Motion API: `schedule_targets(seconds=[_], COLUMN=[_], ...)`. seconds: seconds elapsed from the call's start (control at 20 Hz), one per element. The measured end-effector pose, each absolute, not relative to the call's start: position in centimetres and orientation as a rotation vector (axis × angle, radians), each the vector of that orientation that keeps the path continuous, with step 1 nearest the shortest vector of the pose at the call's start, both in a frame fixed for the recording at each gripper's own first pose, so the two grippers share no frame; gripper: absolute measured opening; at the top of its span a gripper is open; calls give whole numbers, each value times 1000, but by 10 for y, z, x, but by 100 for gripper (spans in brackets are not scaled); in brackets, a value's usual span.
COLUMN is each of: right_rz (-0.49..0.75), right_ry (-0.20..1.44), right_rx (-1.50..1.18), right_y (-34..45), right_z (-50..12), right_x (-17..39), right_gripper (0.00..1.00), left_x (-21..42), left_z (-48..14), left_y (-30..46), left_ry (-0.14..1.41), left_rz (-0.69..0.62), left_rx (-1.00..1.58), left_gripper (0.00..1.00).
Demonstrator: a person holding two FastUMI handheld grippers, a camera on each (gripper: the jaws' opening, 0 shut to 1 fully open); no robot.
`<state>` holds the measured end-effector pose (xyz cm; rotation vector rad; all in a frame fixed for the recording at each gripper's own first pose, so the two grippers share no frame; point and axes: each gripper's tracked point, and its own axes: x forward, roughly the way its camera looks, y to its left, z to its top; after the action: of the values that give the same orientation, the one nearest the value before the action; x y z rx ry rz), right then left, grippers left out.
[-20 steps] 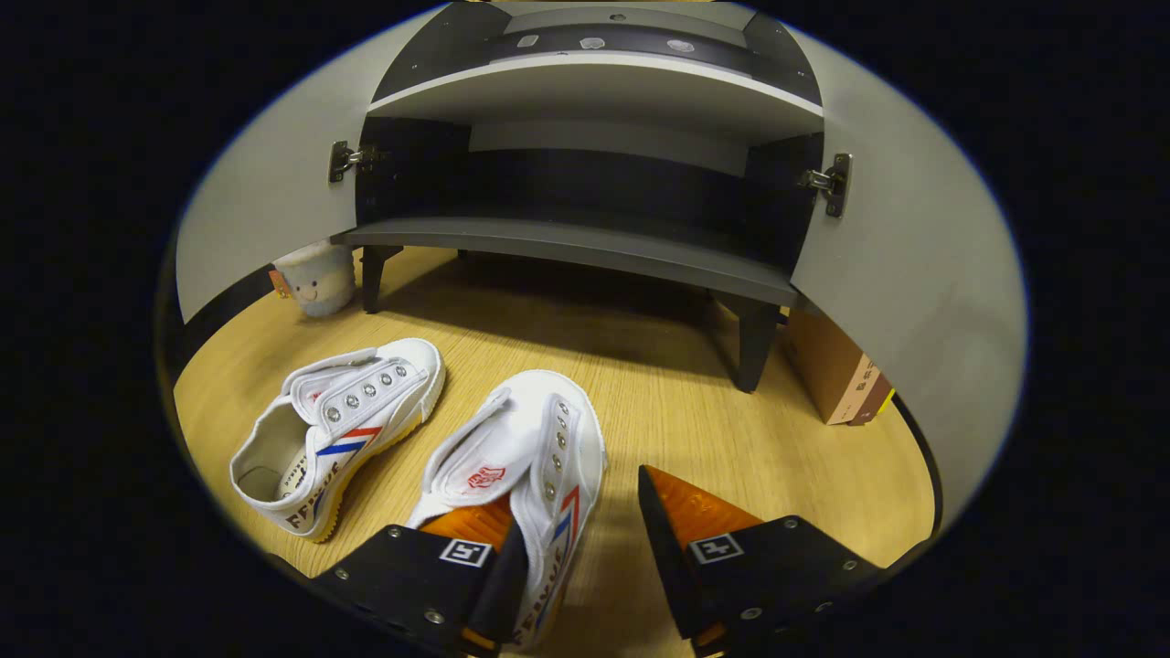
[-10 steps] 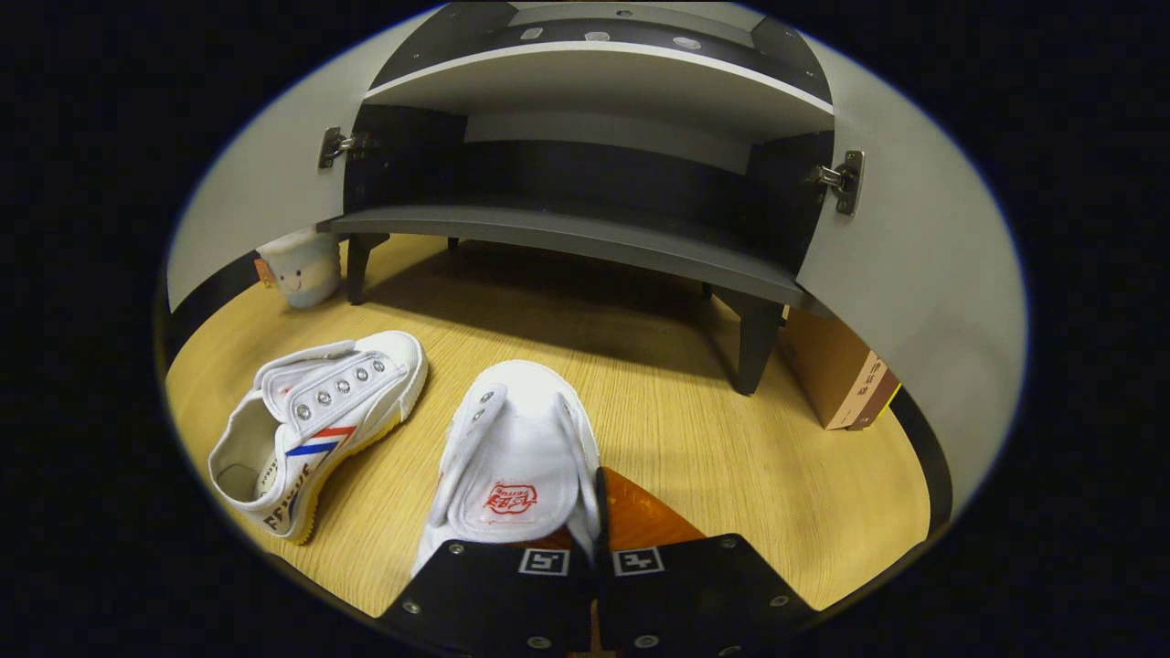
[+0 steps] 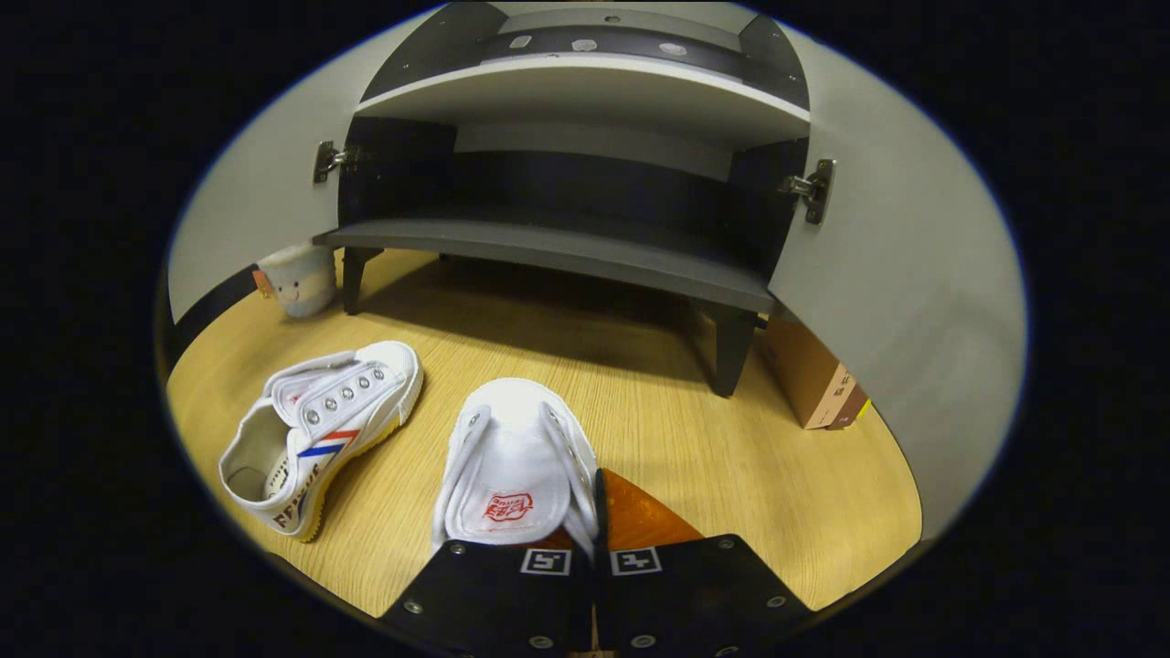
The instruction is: Grab one shoe with the right hand and put it into the shoe cabinet, grab the other shoe with the left hand and put it into the shoe cabinet; then close the right door with the right hand and the left door with the left hand.
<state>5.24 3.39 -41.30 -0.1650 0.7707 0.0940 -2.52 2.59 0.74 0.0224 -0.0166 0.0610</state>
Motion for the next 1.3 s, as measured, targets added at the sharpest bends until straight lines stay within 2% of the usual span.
schedule_targets(seconds=[0.05, 0.2, 0.4, 0.55, 0.7, 0.75, 0.85, 0.9, 1.05, 1.1, 1.15, 1.3], right_rz=[81, 63, 51, 37, -27, -37, -44, -51, -83, -94, -110, -162], right_ry=[748, 682, 546, 416, 395, 388, 348, 333, 342, 360, 371, 418], right_rx=[-151, -77, -21, -5, 9, 7, 6, 8, 6, 7, 11, -6], right_y=[31, 33, 35, 39, 34, 34, 37, 38, 36, 35, 35, 34], right_z=[-401, -353, -259, -171, -109, -93, -61, -52, -43, -46, -49, -66], right_x=[53, 47, 47, 75, 115, 131, 168, 187, 251, 272, 295, 356], right_gripper=[1, 1, 1, 1, 1, 1, 1, 1, 1, 1, 1, 1], left_x=[-24, -23, -18, -14, -12, -11, -9, -10, -9, -8, -7, -5], left_z=[6, 1, -4, -11, -16, -18, -21, -23, -22, -21, -19, -19], left_y=[26, 26, 26, 20, 20, 22, 23, 23, 26, 27, 28, 30], left_ry=[-13, -2, 5, 19, 27, 28, 35, 39, 37, 32, 26, 26], left_rz=[59, 52, 44, 19, 9, 11, 8, 7, 8, 10, 12, 25], left_rx=[19, 1, 4, -20, -15, -15, -28, -33, -25, -23, -20, -26], left_gripper=[99, 96, 96, 96, 96, 99, 96, 99, 96, 99, 96, 96])
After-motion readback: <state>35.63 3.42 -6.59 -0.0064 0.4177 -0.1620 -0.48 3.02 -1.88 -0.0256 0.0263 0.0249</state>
